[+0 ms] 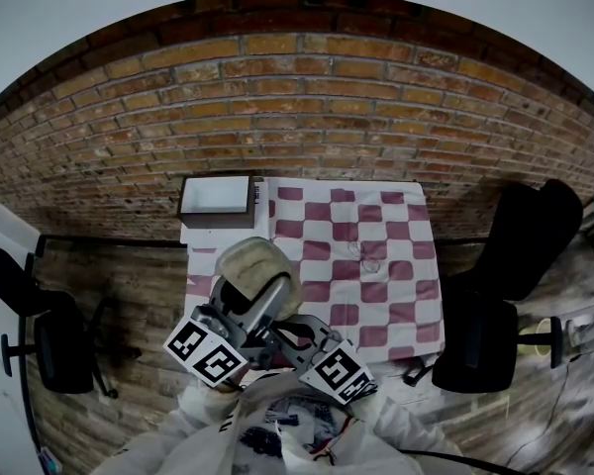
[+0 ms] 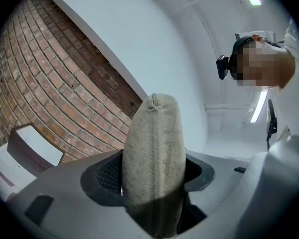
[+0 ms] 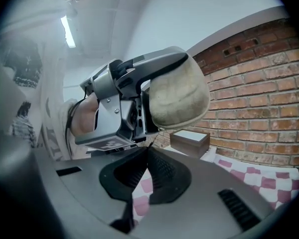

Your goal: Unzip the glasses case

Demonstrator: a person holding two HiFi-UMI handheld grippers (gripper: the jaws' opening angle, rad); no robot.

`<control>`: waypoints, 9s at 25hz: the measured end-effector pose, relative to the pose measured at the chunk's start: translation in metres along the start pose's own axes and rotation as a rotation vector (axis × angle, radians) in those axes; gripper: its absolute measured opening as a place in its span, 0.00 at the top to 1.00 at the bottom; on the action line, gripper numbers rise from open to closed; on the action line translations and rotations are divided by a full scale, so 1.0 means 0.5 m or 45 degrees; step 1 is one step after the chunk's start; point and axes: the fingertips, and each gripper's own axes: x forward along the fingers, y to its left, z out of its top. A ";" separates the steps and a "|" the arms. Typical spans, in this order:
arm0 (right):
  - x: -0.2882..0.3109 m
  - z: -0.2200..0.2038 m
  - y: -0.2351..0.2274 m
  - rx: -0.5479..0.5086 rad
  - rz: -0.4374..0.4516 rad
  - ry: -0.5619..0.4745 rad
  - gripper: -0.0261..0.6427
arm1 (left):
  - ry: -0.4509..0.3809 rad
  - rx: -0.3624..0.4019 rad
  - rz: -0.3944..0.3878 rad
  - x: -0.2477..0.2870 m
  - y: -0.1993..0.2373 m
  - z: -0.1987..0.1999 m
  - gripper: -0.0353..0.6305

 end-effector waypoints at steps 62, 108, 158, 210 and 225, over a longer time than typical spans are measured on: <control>-0.061 -0.070 -0.116 -0.103 -0.442 0.262 0.94 | 0.280 0.042 -0.004 -0.032 0.020 -0.087 0.51; -0.071 -0.076 -0.143 -0.366 -0.604 0.373 0.94 | 0.518 0.070 -0.038 -0.072 0.036 -0.182 0.51; -0.109 -0.068 -0.184 -0.366 -0.726 0.334 0.94 | 0.757 0.122 -0.119 -0.076 0.024 -0.283 0.51; -0.157 -0.045 -0.199 -0.420 -0.835 0.316 0.94 | 0.943 0.190 -0.147 -0.108 -0.005 -0.373 0.51; -0.162 -0.009 -0.170 -0.457 -0.876 0.266 0.94 | 0.931 0.225 -0.171 -0.131 -0.020 -0.363 0.51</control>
